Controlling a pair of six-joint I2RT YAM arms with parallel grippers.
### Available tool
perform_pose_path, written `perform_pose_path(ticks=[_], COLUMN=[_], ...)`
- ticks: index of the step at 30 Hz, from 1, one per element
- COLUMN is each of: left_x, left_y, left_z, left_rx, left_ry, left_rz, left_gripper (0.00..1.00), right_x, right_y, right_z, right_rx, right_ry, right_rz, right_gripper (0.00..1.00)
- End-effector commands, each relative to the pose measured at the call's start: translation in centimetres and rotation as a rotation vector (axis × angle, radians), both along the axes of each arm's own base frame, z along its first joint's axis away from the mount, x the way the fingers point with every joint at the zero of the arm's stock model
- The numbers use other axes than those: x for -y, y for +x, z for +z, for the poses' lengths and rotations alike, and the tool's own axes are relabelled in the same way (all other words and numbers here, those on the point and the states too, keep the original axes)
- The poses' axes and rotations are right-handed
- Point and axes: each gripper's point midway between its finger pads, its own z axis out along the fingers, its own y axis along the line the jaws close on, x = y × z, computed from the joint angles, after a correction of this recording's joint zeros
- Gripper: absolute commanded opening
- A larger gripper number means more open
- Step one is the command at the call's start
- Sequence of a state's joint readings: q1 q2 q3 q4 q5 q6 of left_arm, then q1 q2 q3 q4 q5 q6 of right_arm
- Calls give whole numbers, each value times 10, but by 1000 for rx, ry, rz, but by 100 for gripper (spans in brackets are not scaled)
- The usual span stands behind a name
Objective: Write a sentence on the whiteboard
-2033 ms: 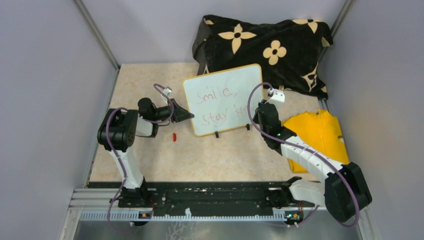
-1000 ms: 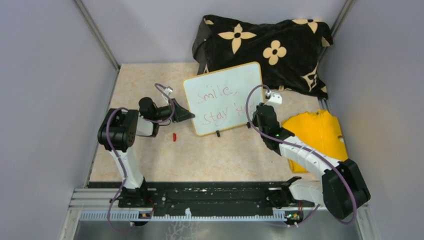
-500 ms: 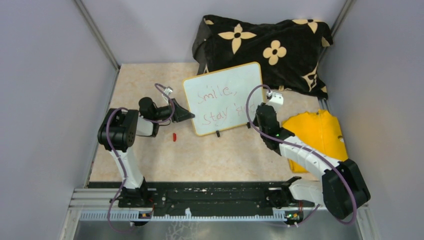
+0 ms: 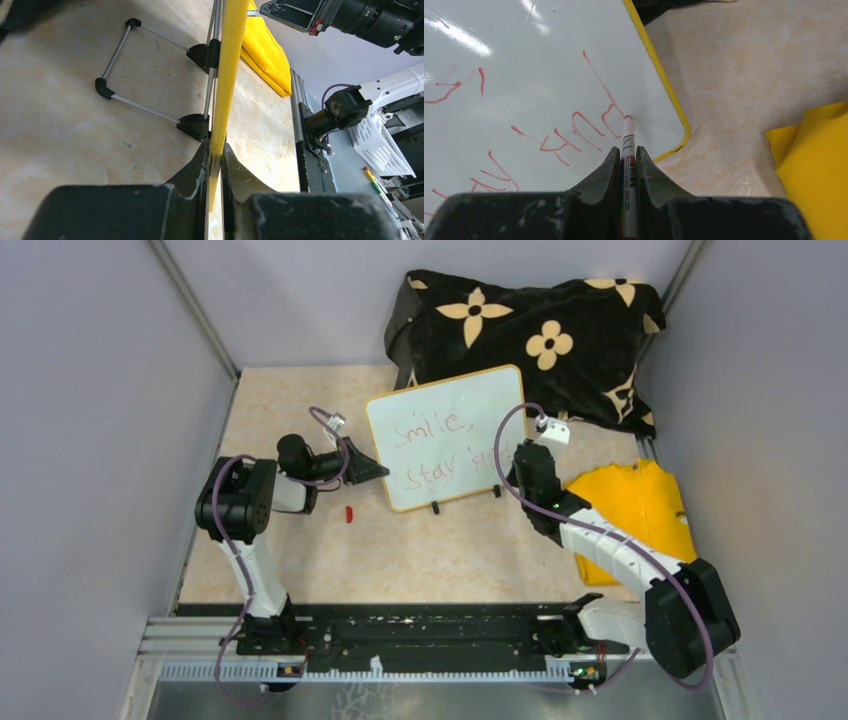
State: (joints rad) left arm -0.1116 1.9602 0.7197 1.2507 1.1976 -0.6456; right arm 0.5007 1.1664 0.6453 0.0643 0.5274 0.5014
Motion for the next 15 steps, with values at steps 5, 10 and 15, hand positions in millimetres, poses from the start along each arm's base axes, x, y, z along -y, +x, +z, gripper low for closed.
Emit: perform_pose_path(ticks=[5, 10, 15], left_x=[-1, -1, -1], left_y=[2, 2, 2], left_z=[-20, -19, -19], left_rx=[-94, -91, -92], left_ry=[20, 21, 21], left_rz=[28, 29, 29], left_gripper=[0, 0, 2], right_x=[-4, 5, 12], right_y=[15, 1, -22], right_z=[33, 38, 47], right_rx=[85, 90, 111], right_ry=[46, 61, 86], right_rz=[-19, -28, -7], right_gripper=[0, 0, 0])
